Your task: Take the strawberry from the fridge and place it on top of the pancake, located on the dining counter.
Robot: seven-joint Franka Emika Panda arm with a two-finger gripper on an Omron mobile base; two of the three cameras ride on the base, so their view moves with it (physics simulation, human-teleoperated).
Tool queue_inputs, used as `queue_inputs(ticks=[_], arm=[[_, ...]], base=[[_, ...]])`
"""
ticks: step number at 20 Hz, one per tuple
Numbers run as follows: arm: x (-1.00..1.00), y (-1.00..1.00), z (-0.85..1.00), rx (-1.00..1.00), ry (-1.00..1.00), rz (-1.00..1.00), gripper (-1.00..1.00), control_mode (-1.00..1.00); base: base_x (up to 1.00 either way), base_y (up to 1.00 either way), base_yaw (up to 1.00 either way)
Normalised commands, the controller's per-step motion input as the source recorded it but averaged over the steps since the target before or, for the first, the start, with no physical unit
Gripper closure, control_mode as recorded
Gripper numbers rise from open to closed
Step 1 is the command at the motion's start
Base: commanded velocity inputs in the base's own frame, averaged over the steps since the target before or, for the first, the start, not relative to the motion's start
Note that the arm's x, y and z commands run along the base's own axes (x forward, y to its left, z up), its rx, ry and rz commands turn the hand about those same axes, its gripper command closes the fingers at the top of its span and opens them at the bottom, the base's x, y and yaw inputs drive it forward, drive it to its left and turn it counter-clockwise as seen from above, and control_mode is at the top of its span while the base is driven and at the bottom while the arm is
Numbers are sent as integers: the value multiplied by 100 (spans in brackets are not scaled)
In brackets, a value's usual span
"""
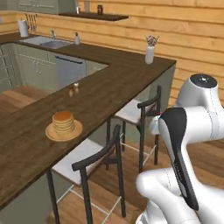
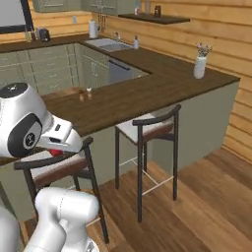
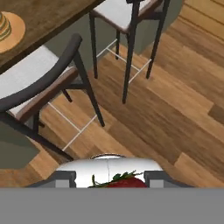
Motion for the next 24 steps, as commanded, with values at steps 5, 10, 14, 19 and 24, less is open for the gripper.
queue_inputs(ticks=[5, 10, 14, 19, 24], arm=[[0, 0, 0, 0, 0, 0, 100, 100], [0, 0, 0, 0, 0, 0, 100, 100], [0, 0, 0, 0, 0, 0, 100, 100], [0, 0, 0, 0, 0, 0, 100, 100], [0, 0, 0, 0, 0, 0, 100, 100]], base=[[36, -3, 91], [39, -17, 88], [14, -51, 47], [7, -70, 13], [17, -11, -7]])
